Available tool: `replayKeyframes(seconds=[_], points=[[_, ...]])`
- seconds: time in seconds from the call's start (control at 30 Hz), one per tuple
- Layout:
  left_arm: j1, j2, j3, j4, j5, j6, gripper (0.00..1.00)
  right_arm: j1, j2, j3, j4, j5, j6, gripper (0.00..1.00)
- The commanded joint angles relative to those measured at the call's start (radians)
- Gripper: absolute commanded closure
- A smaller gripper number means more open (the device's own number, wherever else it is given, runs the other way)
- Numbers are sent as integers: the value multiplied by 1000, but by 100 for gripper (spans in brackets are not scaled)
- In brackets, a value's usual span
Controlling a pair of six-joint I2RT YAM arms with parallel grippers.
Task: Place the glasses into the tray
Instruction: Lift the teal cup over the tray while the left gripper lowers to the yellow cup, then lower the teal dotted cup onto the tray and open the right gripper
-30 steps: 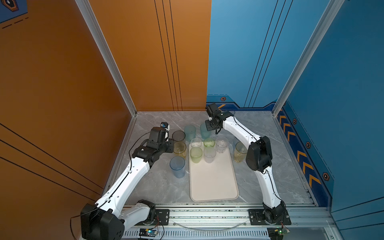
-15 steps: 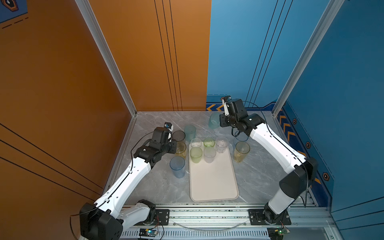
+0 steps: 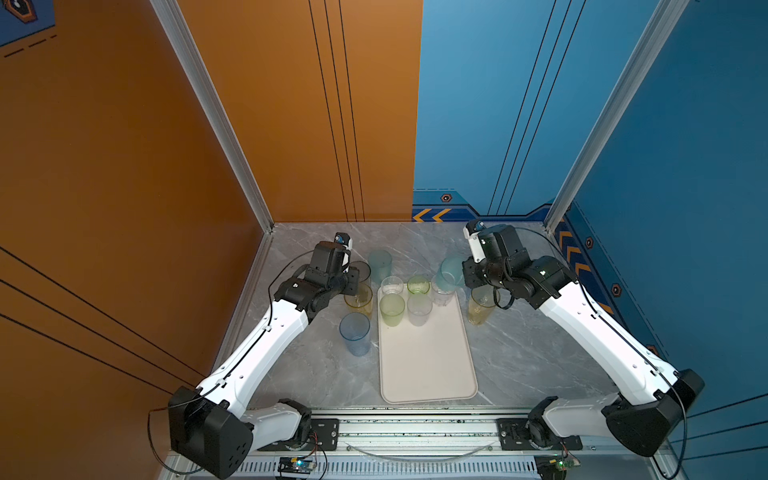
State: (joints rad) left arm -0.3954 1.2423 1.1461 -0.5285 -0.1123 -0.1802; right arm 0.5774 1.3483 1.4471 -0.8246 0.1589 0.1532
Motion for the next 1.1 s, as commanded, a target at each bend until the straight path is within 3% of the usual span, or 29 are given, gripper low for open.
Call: replayKeyframes(seconds=[0.0,1.07], points=[[-13,18,61,-23,-19,20,79,10,0,-39,-64,1,2,100],[-41,115,144,-44,-20,38,78,-40,173,-209,107,-101,62,100]])
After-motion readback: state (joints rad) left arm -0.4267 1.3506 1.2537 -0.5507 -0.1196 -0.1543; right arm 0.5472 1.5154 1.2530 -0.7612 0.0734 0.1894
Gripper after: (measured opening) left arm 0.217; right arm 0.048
